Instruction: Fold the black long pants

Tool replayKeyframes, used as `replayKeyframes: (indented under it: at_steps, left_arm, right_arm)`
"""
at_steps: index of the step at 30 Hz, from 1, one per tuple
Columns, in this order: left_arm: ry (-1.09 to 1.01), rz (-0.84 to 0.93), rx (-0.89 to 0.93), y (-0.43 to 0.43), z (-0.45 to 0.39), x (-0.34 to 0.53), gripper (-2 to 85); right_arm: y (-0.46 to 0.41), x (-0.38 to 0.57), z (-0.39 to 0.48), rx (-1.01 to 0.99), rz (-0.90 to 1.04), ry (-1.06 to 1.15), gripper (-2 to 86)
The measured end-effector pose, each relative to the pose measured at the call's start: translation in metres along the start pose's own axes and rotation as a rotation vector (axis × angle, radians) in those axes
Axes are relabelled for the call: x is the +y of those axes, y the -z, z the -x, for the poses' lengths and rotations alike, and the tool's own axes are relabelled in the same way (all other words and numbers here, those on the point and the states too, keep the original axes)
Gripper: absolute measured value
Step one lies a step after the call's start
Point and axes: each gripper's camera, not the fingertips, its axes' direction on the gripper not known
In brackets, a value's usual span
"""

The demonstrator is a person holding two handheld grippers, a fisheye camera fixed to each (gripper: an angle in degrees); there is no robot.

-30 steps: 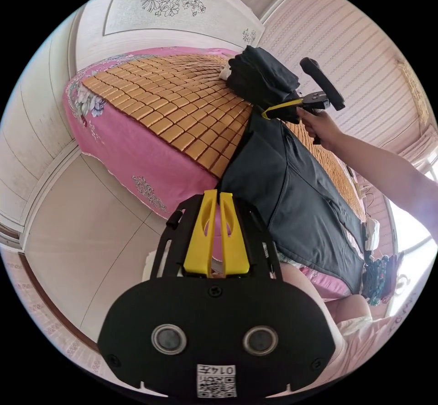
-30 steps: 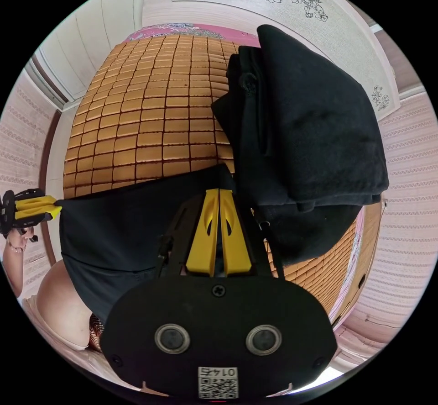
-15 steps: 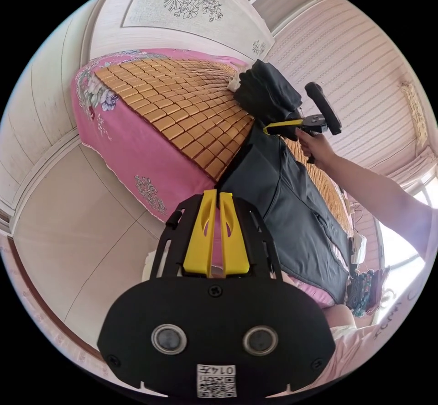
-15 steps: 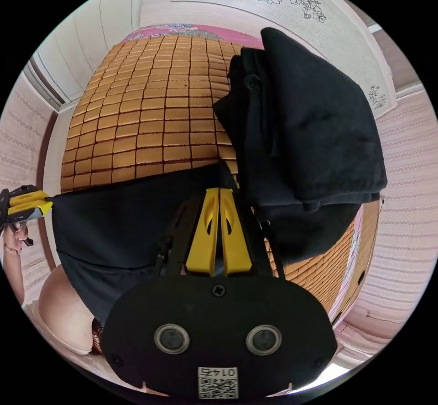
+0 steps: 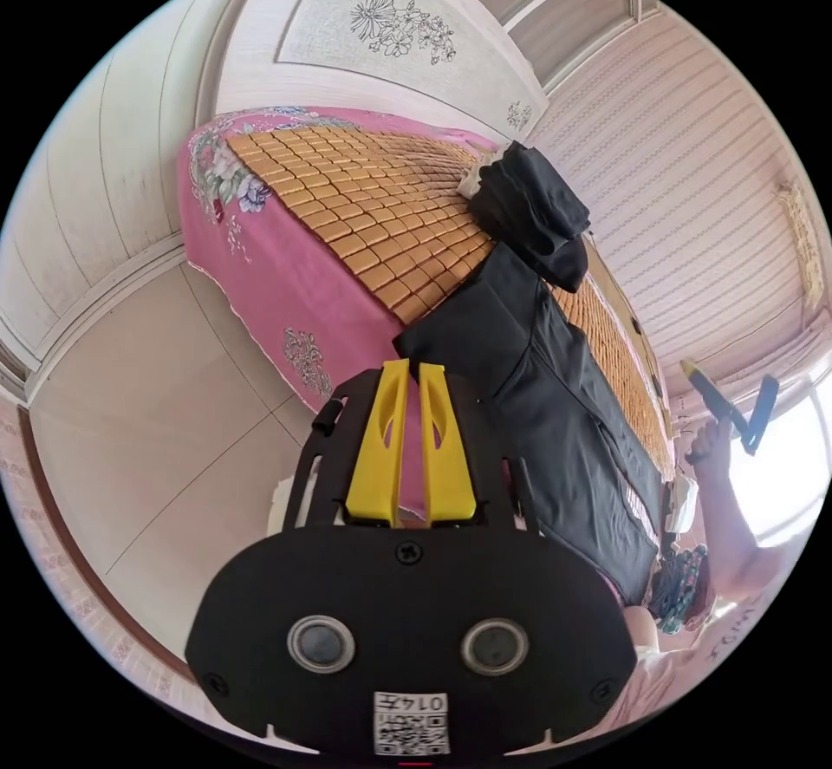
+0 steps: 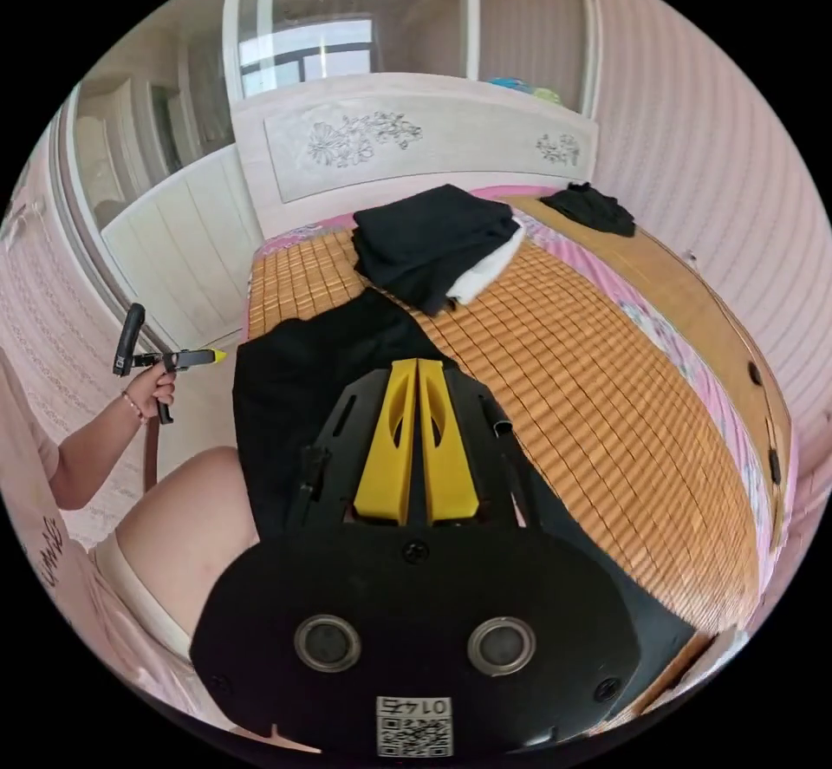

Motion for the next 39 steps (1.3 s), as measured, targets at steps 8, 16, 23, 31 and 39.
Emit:
replayKeyframes:
  at_steps: [8, 16, 23, 31, 39]
  left_arm:
    - [0.153, 0.102, 0.171, -0.017, 0.009, -0.007, 6.6]
    - [0.217, 0.268, 0.193, -0.038, -0.009, -0.033, 10.0]
    - [0.239, 0.320, 0.118, -0.035, -0.038, -0.053, 11.6]
    - [0.173, 0.324, 0.074, -0.026, -0.084, -0.060, 10.0]
    - [0.024, 0.307, 0.022, 0.007, -0.122, -0.057, 2.6]
  right_arm:
    - [0.214, 0.248, -0.105, 0.378, 0.248, -0.670, 4.1]
    - [0.320, 0.399, -0.154, 0.290, 0.185, -1.161, 10.8]
    - [0.354, 0.453, -0.188, 0.213, 0.238, -1.327, 11.4]
    - [0.379, 0.438, -0.203, 0.167, 0.266, -1.301, 3.6]
    - [0.456, 0.375, -0.182, 0.333, 0.220, -1.111, 1.2]
